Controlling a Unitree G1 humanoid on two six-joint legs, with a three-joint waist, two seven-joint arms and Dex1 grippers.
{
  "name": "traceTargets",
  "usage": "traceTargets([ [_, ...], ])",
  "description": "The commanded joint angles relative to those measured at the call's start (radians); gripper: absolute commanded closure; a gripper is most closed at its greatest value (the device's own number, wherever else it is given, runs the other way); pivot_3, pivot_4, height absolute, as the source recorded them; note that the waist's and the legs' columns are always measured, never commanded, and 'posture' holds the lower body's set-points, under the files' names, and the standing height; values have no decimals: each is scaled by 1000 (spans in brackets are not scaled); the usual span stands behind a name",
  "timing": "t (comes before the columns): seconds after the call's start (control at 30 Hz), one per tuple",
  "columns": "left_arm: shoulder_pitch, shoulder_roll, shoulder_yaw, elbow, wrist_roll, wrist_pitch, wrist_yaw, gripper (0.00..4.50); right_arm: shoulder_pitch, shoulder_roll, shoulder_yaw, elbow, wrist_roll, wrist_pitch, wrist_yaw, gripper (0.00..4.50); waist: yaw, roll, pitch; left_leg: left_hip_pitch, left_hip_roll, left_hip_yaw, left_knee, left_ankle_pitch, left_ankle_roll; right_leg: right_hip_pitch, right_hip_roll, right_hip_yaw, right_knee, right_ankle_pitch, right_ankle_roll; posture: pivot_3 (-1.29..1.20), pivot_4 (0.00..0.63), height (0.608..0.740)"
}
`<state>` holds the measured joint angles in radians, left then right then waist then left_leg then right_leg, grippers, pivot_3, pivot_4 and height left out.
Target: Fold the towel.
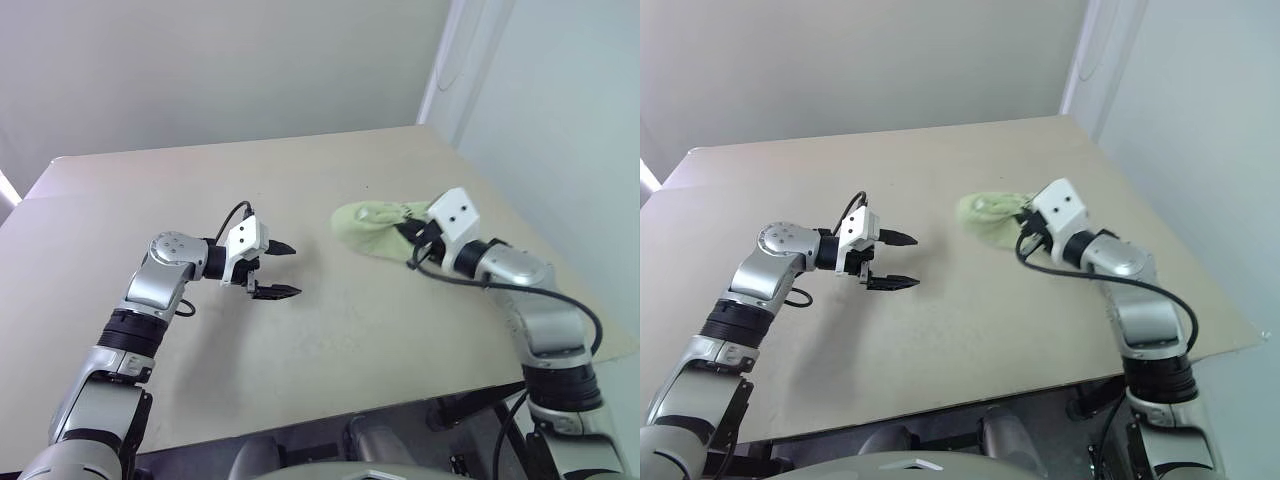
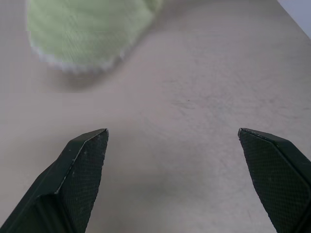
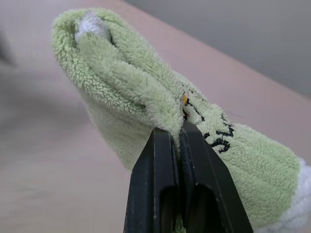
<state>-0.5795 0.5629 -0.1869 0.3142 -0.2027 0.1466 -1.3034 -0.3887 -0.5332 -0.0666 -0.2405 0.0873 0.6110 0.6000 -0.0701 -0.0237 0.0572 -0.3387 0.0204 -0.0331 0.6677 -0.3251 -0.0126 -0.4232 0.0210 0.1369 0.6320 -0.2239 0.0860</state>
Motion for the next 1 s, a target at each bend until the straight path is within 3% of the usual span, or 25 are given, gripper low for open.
traceTargets([
  [0.03, -25, -4, 0, 3, 10, -17, 6, 0, -95, -47, -86, 92, -43, -81, -95, 4460, -2, 0, 0, 0, 0, 0, 0, 0, 0, 0, 0, 0, 0, 0, 0, 0, 0, 740],
  [0.2, -30, -13, -1, 18, 19, -31, 8, 0, -146, -107, -78, 246, -130, -232, -191, 4460, -2, 1, 0, 0, 0, 0, -1, 0, 0, 0, 0, 0, 0, 0, 0, 0, 0, 740],
  [0.47, -18, -11, -1, 12, 27, -45, 9, 0, 79, -90, 116, 202, -249, -318, -174, 4460, -1, 1, 0, 0, 0, 0, -2, 0, 0, 0, 0, 1, -1, 1, 1, 0, 0, 740],
  [0.67, -10, 2, 2, 5, 28, -48, 7, 0, 176, -30, 167, 76, -264, -243, -177, 4460, -4, 2, 1, 0, 0, 1, 0, 0, 0, 0, 0, 2, 0, -1, -1, 0, 0, 740],
  [1.0, -19, 5, -2, 30, 45, -72, 4, 0, 309, -117, 145, -191, -149, -80, 40, 4460, 1, 1, 0, 0, 0, 1, 0, 0, 0, 0, 0, 2, -1, 0, -1, 0, 0, 740],
])
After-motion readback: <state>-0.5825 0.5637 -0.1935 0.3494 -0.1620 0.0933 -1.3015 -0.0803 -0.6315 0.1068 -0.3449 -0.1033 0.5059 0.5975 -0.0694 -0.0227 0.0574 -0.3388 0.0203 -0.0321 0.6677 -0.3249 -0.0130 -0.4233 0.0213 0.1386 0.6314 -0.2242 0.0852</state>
